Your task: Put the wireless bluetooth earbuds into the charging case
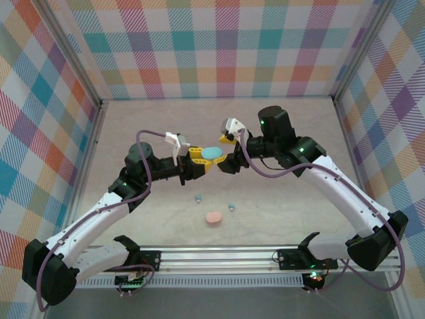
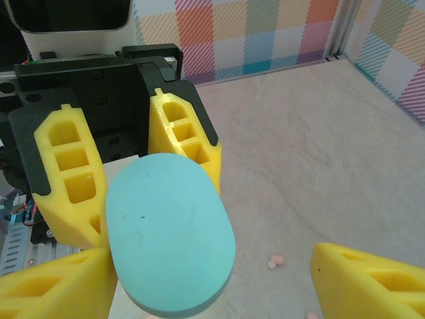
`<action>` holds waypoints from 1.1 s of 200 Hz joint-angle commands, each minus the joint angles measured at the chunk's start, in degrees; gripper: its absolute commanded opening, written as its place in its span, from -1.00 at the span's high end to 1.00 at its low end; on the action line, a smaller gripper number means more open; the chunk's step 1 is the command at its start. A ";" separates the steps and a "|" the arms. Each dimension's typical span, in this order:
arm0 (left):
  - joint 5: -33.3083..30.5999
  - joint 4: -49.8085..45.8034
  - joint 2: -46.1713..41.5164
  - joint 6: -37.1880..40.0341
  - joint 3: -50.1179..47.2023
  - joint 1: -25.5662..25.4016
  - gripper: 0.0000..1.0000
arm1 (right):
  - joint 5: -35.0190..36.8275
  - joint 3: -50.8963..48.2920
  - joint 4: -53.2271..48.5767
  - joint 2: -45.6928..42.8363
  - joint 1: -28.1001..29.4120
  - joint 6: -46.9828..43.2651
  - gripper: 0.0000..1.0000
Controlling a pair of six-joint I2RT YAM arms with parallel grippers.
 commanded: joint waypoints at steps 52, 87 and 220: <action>1.33 1.35 -1.54 -0.12 -1.01 0.24 0.77 | 2.00 5.99 -1.30 2.10 0.17 0.24 -0.53; 1.52 1.22 -1.97 -0.16 -1.12 0.28 0.78 | 2.39 6.38 -1.34 2.31 0.16 0.12 -0.53; 2.65 0.08 -3.24 -0.60 -1.10 0.24 0.84 | 6.84 12.38 -3.83 5.76 -1.93 1.47 -0.51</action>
